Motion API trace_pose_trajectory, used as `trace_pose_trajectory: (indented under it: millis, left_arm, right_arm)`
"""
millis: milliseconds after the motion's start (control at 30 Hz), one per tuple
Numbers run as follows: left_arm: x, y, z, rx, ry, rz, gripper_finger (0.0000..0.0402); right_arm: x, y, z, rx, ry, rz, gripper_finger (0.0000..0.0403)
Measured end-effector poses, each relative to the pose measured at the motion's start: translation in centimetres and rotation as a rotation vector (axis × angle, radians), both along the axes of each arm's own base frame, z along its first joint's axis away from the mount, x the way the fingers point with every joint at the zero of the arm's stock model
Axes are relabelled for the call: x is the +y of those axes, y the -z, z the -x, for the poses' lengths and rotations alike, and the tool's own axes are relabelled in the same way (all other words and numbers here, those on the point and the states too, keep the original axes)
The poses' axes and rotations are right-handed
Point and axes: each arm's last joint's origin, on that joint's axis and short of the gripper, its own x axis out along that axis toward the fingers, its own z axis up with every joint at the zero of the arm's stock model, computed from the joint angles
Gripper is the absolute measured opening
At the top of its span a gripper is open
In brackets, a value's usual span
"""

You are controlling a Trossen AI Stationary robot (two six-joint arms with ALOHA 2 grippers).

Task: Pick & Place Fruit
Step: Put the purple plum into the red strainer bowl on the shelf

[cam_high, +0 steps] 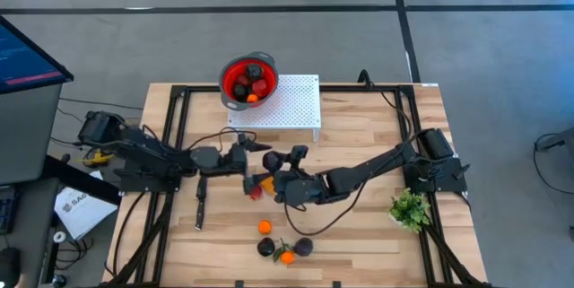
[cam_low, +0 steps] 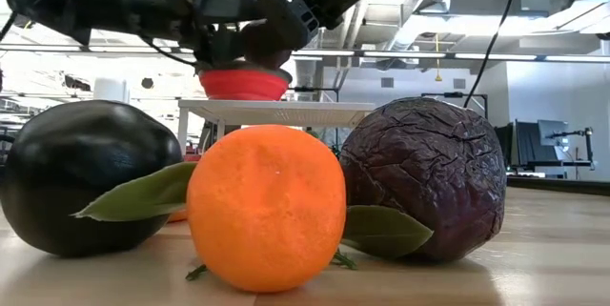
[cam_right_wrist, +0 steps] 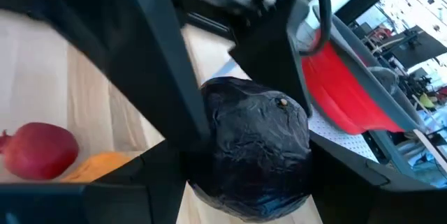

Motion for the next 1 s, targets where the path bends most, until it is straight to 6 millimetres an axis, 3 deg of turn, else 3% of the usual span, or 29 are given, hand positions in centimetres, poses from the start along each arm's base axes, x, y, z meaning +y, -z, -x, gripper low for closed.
trace_pose_trajectory:
  millis: [300,700,1000]
  left_arm:
    - [-0.1,0.2,-1.3,0.015,-0.039,-0.004,0.0384]
    - [-0.2,0.1,-1.3,0.018,-0.016,0.003,0.0254]
    - [-0.2,0.8,-1.2,0.087,-0.010,-0.021,0.0282]
  right_arm:
    - [0.5,0.0,0.1,0.006,-0.016,0.009,0.0244]
    - [0.4,0.1,0.1,-0.012,-0.007,-0.022,0.0251]
    - [-1.0,1.2,0.4,0.024,0.023,-0.224,0.0310]
